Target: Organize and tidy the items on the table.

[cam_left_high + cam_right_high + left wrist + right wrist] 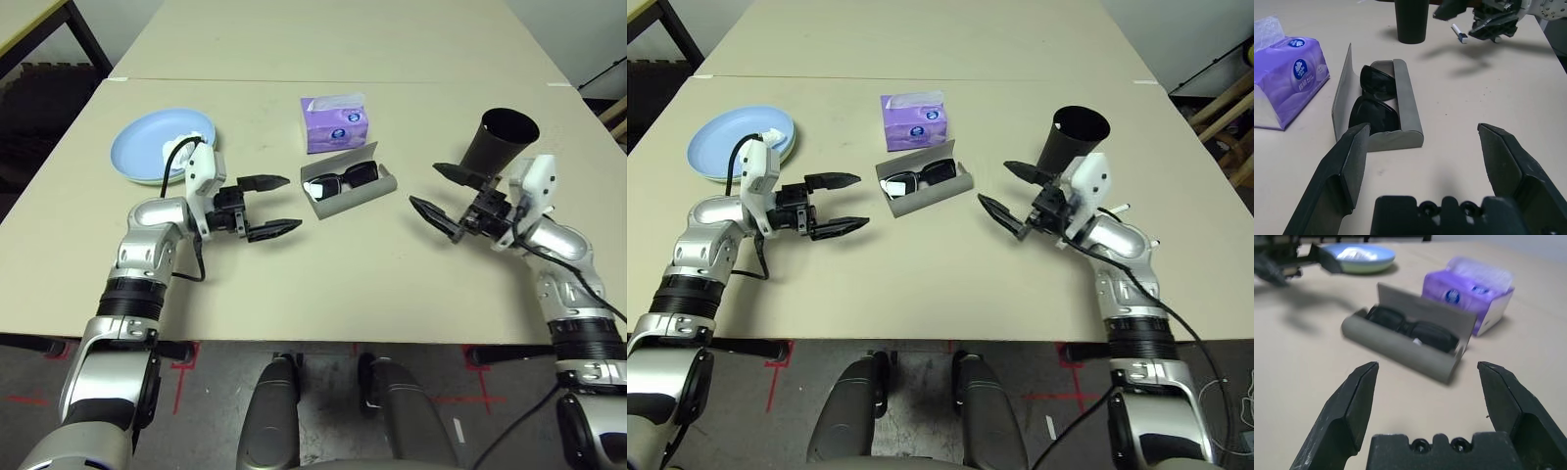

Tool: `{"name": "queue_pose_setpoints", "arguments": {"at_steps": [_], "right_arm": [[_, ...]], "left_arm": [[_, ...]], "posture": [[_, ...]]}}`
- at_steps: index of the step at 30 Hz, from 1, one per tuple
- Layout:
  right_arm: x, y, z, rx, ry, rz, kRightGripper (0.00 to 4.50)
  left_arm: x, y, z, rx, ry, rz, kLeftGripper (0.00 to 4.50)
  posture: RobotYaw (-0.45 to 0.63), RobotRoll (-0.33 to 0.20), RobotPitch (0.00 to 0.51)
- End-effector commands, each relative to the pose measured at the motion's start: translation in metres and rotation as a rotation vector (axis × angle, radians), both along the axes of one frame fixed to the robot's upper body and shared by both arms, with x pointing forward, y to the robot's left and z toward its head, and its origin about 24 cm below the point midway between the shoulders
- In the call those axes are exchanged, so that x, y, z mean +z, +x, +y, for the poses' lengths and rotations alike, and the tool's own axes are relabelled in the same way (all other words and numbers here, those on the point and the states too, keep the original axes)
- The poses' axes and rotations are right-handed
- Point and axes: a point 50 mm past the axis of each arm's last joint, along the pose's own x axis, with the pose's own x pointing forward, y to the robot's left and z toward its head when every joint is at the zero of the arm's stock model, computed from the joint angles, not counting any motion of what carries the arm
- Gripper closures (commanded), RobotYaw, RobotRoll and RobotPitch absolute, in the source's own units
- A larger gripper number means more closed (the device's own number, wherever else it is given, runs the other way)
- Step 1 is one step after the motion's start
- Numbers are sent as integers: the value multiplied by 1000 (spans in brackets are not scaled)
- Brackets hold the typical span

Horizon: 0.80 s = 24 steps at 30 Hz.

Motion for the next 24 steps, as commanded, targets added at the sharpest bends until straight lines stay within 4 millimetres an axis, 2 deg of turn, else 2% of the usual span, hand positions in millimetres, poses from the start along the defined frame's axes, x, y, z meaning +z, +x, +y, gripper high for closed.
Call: {"name": "queue_pose_setpoints", "arguments": {"at_steps": [1, 6, 10, 11, 13, 15, 23, 24], "right_arm": [[-4, -3, -4, 15, -5, 11, 19], [-4, -6, -5, 5, -3, 18, 19], [1, -14, 6, -11, 40, -3, 19], [1, -15, 8, -16, 46, -4, 2], [3, -18, 10, -24, 55, -6, 0], [5, -20, 12, -30, 59, -8, 0], [12, -22, 11, -45, 64, -10, 0], [12, -21, 10, -49, 61, -7, 0]], "left_arm": [[0, 3, 4, 20, 15, -11, 0], [3, 13, 5, 64, 21, -39, 0], [4, 24, 4, 117, 39, -43, 0], [5, 27, 5, 135, 32, -36, 183], [5, 31, 5, 159, 21, -29, 619], [5, 35, 5, 180, 19, -23, 1322], [4, 46, -8, 186, 49, -23, 4475], [4, 47, -10, 185, 51, -26, 4475]], "posture": [[100, 0, 212], [92, 0, 207], [84, 0, 200], [82, 0, 198], [77, 0, 196], [73, 0, 194], [52, 0, 191], [51, 0, 191]]}}
